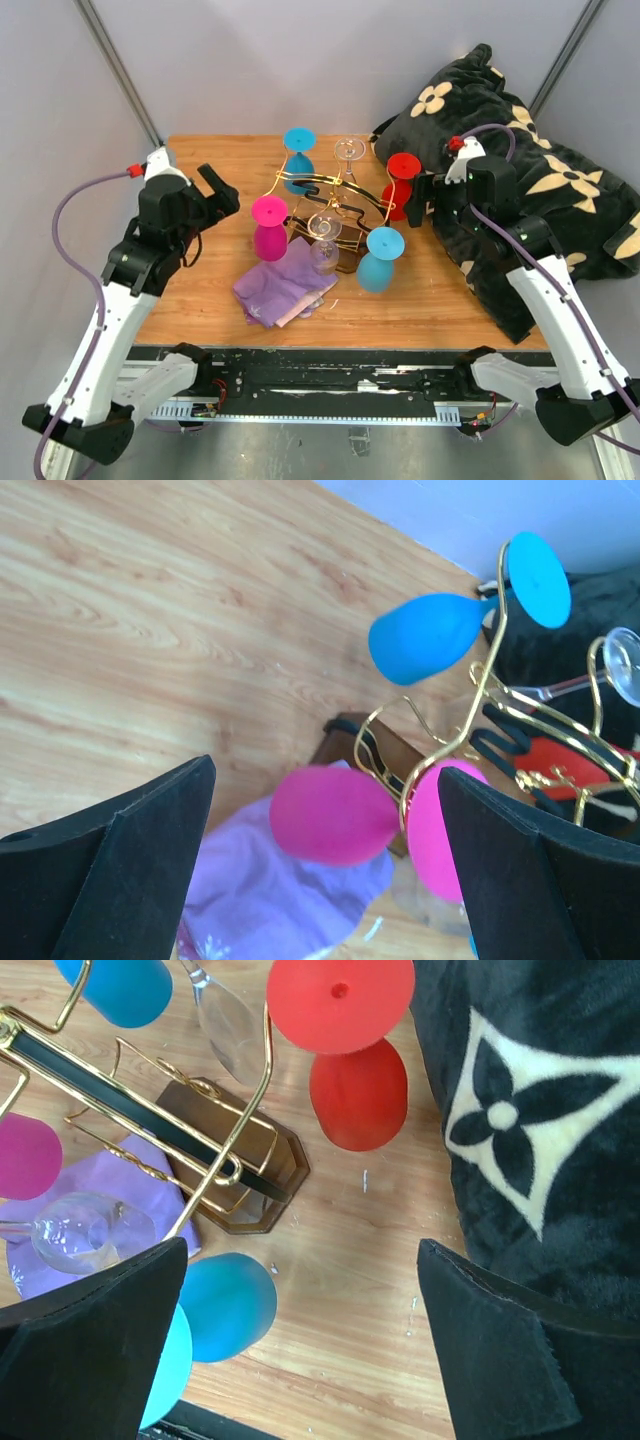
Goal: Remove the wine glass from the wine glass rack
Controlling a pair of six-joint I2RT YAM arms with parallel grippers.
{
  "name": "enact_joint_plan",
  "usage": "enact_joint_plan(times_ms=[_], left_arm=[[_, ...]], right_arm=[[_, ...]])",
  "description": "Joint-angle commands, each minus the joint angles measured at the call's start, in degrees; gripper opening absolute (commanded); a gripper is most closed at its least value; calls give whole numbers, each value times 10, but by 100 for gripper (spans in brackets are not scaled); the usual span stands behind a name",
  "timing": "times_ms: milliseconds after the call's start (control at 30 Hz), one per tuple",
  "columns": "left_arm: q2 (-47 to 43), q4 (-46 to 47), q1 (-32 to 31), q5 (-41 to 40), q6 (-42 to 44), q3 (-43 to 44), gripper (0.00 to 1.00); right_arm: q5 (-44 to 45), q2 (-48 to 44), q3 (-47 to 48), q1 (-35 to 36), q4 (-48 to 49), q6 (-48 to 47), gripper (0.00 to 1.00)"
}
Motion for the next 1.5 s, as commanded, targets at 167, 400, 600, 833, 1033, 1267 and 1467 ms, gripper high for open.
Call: enact_joint_plan(times_ms=[167, 400, 600, 833, 1033, 1267, 1467], left_arm=[[73, -8, -2, 36, 7, -38, 100], [-25, -35, -6, 126, -63, -218, 100], [-46, -28, -24, 139, -90, -278, 100], [22, 46, -77, 137, -120, -333, 100], [82, 107, -107, 126, -152, -347, 100], [141, 128, -107, 140, -183, -389, 100], [108, 107, 21, 152, -185, -421, 100]], right_arm=[[66, -62, -22, -9, -71, 4, 98], [87, -95, -38, -9, -68, -1, 98], [69, -100, -64, -9, -43, 13, 98], [52, -103, -87, -9, -31, 18, 98], [53, -108, -96, -9, -25, 13, 98], [63, -119, -108, -9, -15, 5, 98], [75, -133, -114, -9, -12, -5, 98]])
